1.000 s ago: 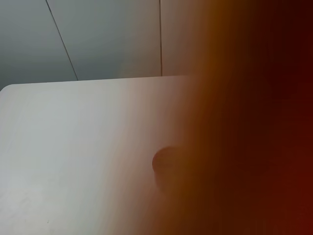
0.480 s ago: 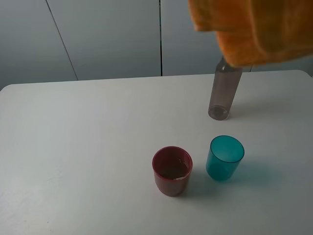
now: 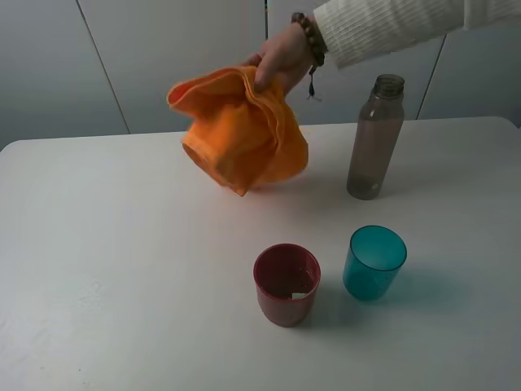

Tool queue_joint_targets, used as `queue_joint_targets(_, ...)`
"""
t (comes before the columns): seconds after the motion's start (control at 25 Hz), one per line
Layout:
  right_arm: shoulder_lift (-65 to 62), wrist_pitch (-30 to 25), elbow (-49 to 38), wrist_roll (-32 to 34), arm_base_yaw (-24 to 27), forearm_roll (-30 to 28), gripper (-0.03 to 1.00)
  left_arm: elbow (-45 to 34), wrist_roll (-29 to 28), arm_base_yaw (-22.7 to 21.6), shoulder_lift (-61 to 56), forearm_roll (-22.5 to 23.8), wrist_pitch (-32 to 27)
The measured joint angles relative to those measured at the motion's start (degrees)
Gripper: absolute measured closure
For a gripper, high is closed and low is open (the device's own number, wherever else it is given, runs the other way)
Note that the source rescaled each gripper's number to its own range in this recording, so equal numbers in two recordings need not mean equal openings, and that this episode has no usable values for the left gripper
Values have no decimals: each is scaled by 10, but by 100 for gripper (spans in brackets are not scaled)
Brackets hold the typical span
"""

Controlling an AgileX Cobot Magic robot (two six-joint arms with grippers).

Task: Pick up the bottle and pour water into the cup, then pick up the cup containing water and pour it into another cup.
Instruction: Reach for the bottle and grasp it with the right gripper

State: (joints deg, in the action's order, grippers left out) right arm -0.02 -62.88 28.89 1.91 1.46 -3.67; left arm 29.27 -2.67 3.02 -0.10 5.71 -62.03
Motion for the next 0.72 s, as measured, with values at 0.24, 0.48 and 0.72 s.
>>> queue_joint_targets(0.24, 0, 0, 0, 0, 0, 0, -3, 0, 0, 0, 0, 0, 0)
queue_joint_targets(0.48, 0, 0, 0, 0, 0, 0, -3, 0, 0, 0, 0, 0, 0)
queue_joint_targets(0.72, 0, 0, 0, 0, 0, 0, -3, 0, 0, 0, 0, 0, 0)
